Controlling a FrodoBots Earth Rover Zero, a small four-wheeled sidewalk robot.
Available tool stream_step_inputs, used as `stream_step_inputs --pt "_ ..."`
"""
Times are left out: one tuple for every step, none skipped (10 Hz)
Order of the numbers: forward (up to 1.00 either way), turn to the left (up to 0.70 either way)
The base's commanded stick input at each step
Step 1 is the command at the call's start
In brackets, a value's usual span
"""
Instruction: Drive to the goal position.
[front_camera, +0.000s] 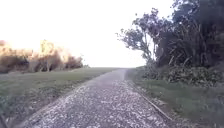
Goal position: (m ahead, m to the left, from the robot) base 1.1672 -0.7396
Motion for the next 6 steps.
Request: stream_step_inputs --pt "0.21 0.0" --pt "0.7 0.0" --pt "0.7 0.0" --pt "0.7 0.0" --pt "0.7 0.0" --pt "0.7 0.0"
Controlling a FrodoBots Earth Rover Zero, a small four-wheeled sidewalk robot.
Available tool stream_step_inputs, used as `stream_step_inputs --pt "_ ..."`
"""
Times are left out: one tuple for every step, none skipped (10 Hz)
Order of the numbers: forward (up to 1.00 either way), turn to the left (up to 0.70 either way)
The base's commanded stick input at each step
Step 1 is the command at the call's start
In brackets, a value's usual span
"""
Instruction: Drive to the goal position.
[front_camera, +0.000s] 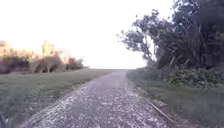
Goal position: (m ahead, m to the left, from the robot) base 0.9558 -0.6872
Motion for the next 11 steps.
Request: stream_step_inputs --pt "0.7 0.0" --pt "0.7 0.0" --pt "0.7 0.0" --pt "0.7 0.0" --pt "0.7 0.0" --pt "0.7 0.0" --pt "0.7 0.0" --pt "0.7 0.0" --pt "0.58 0.0" --pt "0.15 0.0" --pt "0.0 0.0"
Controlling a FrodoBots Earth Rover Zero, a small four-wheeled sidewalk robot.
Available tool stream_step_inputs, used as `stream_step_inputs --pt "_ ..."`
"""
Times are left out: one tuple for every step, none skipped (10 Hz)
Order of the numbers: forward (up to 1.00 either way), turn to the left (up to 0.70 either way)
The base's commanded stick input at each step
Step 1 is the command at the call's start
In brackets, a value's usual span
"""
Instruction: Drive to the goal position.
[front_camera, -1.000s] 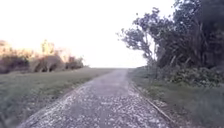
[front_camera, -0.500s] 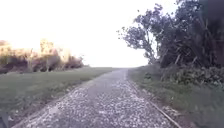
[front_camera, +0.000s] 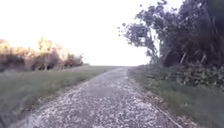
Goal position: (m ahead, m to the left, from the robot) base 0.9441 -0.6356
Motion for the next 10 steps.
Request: stream_step_inputs --pt "0.0 0.0" --pt "0.0 0.0" --pt "0.09 0.0" --pt "0.24 0.0" --pt "0.46 0.0" --pt "0.7 0.0" --pt "0.7 0.0" --pt "0.7 0.0" --pt "0.7 0.0" --pt "0.7 0.0"
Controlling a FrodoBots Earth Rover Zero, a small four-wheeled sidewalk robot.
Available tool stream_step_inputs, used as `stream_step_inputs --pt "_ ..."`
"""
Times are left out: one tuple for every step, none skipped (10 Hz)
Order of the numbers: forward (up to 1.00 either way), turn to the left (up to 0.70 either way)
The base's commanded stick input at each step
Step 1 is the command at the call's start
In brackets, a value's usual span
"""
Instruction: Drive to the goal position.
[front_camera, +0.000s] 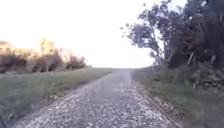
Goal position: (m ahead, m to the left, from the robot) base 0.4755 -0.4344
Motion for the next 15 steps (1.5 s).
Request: stream_step_inputs --pt "0.7 0.0" --pt "0.7 0.0" --pt "0.7 0.0" --pt "0.7 0.0" --pt "0.7 0.0" --pt "0.7 0.0" --pt "0.7 0.0" --pt "0.61 0.0" --pt "0.45 0.0" --pt "0.29 0.0" --pt "0.13 0.0" --pt "0.0 0.0" --pt "0.0 0.0" --pt "0.0 0.0" --pt "0.0 0.0"
